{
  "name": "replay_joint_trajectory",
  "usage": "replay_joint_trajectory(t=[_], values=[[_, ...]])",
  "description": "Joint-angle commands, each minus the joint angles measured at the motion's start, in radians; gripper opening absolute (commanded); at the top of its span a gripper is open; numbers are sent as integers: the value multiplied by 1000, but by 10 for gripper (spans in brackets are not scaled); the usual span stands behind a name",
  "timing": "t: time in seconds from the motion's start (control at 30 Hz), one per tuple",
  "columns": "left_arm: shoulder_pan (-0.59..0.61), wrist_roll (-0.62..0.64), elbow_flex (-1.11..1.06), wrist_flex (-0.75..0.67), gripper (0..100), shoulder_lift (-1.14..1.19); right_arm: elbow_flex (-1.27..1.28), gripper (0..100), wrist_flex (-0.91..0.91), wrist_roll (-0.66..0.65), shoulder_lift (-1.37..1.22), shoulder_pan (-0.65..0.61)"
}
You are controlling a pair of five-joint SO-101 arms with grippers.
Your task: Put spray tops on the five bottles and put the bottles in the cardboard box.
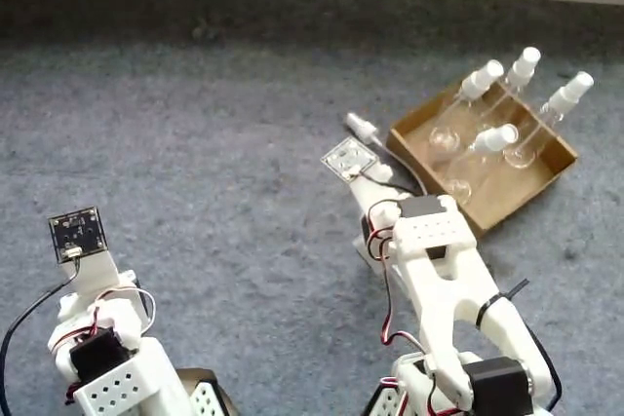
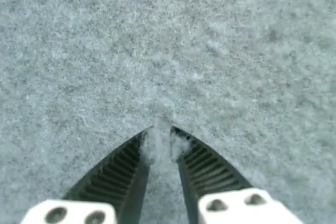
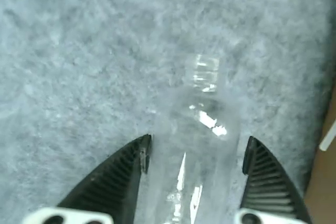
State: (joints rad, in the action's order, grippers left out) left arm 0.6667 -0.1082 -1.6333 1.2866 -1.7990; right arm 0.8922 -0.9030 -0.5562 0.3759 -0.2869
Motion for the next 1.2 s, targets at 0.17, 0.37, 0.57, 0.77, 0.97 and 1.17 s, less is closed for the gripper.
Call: replay_joint_trajectory(t=[0.17,0.37,0.57,0.77,0.97,1.17], values=[[-21,9,-2,-18,5,-2,-53,234,56,-8,4,-2],[-21,9,-2,-18,5,-2,-51,234,56,-9,2,-2],[-21,9,-2,-18,5,-2,-50,238,56,-9,2,-16],[-21,9,-2,-18,5,-2,-50,238,58,-9,1,-41],[-21,9,-2,-18,5,-2,21,238,82,-11,2,-44],[-21,9,-2,-18,5,-2,107,235,194,-12,2,-44]])
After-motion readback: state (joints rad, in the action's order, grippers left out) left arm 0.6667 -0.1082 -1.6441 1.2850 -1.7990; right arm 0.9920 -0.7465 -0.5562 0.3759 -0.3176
